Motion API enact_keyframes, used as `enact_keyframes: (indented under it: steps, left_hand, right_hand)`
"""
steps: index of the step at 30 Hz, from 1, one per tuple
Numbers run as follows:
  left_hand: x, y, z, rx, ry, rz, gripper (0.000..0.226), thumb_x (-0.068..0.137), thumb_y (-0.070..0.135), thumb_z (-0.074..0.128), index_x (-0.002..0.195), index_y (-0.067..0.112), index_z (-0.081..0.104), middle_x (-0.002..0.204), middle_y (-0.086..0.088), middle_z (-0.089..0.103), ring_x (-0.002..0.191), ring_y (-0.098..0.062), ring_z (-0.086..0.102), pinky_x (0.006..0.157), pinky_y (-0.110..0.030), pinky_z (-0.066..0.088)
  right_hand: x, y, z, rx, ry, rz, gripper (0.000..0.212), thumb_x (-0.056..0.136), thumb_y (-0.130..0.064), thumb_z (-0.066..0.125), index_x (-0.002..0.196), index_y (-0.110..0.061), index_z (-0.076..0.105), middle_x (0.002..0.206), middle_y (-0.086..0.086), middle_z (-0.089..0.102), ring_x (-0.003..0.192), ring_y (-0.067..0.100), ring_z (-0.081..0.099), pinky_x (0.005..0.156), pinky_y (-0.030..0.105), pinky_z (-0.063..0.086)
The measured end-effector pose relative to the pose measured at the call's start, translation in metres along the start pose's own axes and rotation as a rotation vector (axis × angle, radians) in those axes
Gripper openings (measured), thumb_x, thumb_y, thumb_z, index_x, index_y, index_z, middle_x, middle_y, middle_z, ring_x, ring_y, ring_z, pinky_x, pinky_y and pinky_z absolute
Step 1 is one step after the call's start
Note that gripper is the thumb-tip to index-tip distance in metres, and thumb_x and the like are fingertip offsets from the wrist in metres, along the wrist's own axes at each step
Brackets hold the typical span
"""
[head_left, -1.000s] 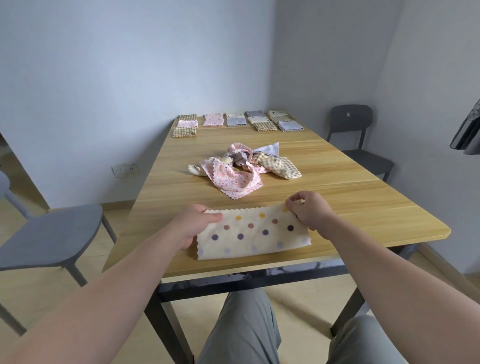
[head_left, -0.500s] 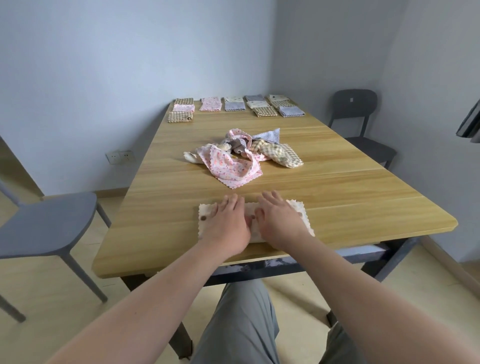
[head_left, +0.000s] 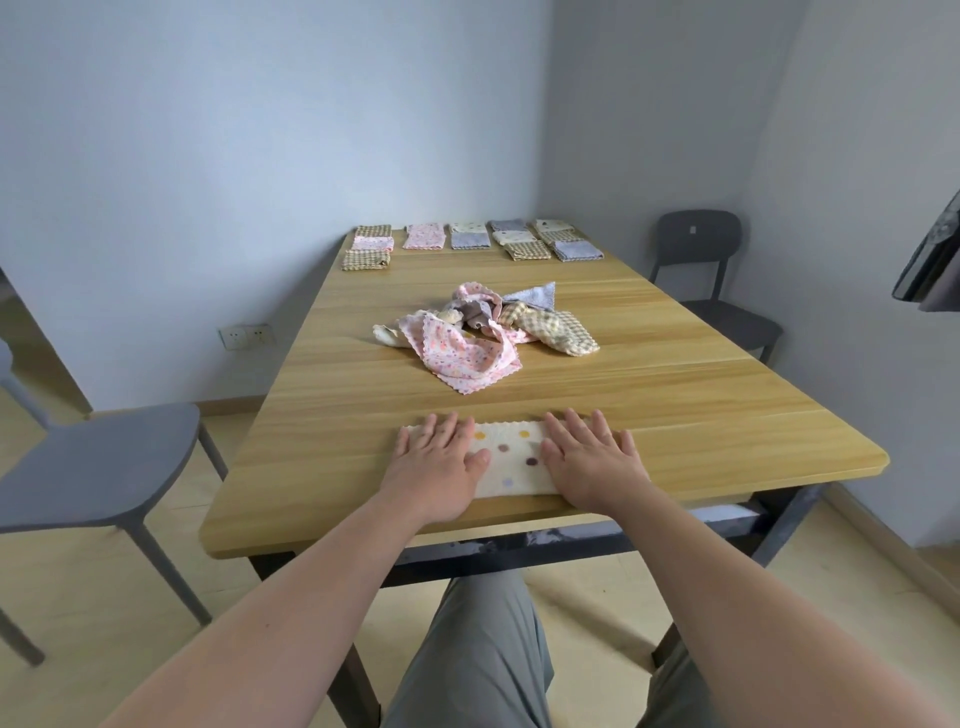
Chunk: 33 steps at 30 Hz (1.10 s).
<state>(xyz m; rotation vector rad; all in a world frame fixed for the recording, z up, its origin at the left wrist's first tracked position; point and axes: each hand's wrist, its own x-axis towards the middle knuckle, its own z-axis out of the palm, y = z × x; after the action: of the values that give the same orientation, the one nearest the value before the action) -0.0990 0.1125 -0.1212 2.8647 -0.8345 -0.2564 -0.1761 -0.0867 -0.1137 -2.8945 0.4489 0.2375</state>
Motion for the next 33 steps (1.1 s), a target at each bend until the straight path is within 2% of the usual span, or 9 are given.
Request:
enact_keyframes:
  steps: [5, 8, 11, 13, 18, 21, 26, 29, 33]
  left_hand:
    - [-0.005, 0.0, -0.002, 0.052, -0.007, 0.005, 0.064, 0.105, 0.056, 0.003, 0.161, 0.027, -0.009, 0.168, 0.002, -0.016, 0.154, -0.021, -0.018, 0.124, -0.051, -0.012]
    - [-0.009, 0.008, -0.005, 0.137, 0.054, 0.045, 0.063, 0.108, 0.048, 0.008, 0.162, 0.019, -0.005, 0.169, -0.004, -0.012, 0.156, -0.023, -0.014, 0.125, -0.051, -0.011]
    - [-0.011, 0.024, -0.008, 0.023, 0.12, 0.121, 0.061, 0.109, 0.038, 0.019, 0.162, 0.015, 0.002, 0.17, -0.003, -0.004, 0.157, -0.019, -0.005, 0.127, -0.046, -0.005]
    - [-0.01, 0.037, -0.006, -0.056, 0.091, 0.153, 0.066, 0.108, 0.044, 0.022, 0.162, 0.013, 0.002, 0.171, -0.003, -0.003, 0.157, -0.017, -0.004, 0.128, -0.043, -0.002]
    - [-0.006, 0.053, 0.006, 0.023, 0.021, 0.086, 0.096, 0.095, 0.076, 0.016, 0.161, 0.01, -0.007, 0.169, -0.006, -0.012, 0.156, -0.022, -0.014, 0.126, -0.045, -0.006]
    - [-0.007, 0.056, 0.011, 0.086, 0.021, 0.073, 0.107, 0.088, 0.085, 0.012, 0.16, 0.009, -0.012, 0.168, -0.007, -0.017, 0.155, -0.023, -0.019, 0.125, -0.047, -0.009]
    - [-0.007, 0.055, 0.008, 0.085, -0.018, 0.09, 0.118, 0.082, 0.092, 0.017, 0.16, 0.009, -0.013, 0.169, -0.008, -0.017, 0.154, -0.023, -0.02, 0.125, -0.048, -0.009]
    - [-0.007, 0.055, 0.007, 0.077, -0.027, 0.092, 0.122, 0.078, 0.094, 0.017, 0.16, 0.008, -0.012, 0.169, -0.007, -0.016, 0.155, -0.023, -0.018, 0.125, -0.049, -0.008]
    - [-0.007, 0.055, 0.007, 0.082, -0.036, 0.087, 0.124, 0.077, 0.096, 0.014, 0.159, 0.008, -0.014, 0.168, -0.008, -0.017, 0.154, -0.023, -0.019, 0.125, -0.049, -0.009]
  right_hand:
    - [-0.009, 0.021, -0.007, 0.058, -0.007, 0.079, 0.061, 0.105, -0.054, 0.007, 0.161, -0.032, -0.005, 0.169, -0.004, -0.012, 0.154, 0.027, -0.017, 0.124, 0.055, -0.007]
    - [-0.011, 0.021, -0.009, 0.089, 0.022, 0.22, 0.067, 0.105, -0.053, 0.011, 0.162, -0.02, 0.003, 0.17, 0.003, -0.003, 0.156, 0.03, -0.009, 0.125, 0.054, 0.0]
    - [-0.021, 0.012, -0.021, 0.008, 0.131, 0.313, 0.058, 0.105, -0.045, 0.022, 0.151, -0.013, 0.04, 0.16, 0.013, 0.031, 0.15, 0.034, 0.023, 0.118, 0.047, 0.024]
    - [-0.03, 0.005, -0.028, -0.077, 0.207, 0.299, 0.047, 0.104, -0.04, 0.029, 0.131, -0.015, 0.059, 0.139, 0.01, 0.051, 0.13, 0.03, 0.044, 0.103, 0.042, 0.038]
    - [-0.024, -0.001, -0.029, 0.155, 0.146, 0.356, 0.027, 0.097, -0.024, 0.047, 0.115, -0.007, 0.057, 0.113, 0.012, 0.059, 0.095, 0.026, 0.062, 0.065, 0.032, 0.047]
    - [-0.017, 0.001, -0.035, 0.194, 0.122, 0.345, 0.013, 0.098, -0.017, 0.049, 0.098, -0.007, 0.057, 0.086, 0.007, 0.059, 0.069, 0.019, 0.058, 0.048, 0.027, 0.04]
    - [-0.006, -0.008, -0.049, 0.466, 0.182, 0.307, 0.021, 0.097, -0.015, 0.051, 0.115, -0.004, 0.053, 0.097, 0.014, 0.062, 0.068, 0.02, 0.058, 0.044, 0.027, 0.042]
    - [-0.008, -0.018, -0.058, 0.607, 0.278, 0.231, 0.022, 0.094, -0.013, 0.057, 0.114, -0.011, 0.048, 0.102, 0.011, 0.059, 0.076, 0.02, 0.057, 0.054, 0.033, 0.051]
    - [-0.017, -0.033, -0.07, 0.592, 0.382, 0.073, 0.013, 0.097, -0.009, 0.052, 0.108, -0.015, 0.051, 0.089, 0.006, 0.059, 0.071, 0.022, 0.055, 0.05, 0.028, 0.039]
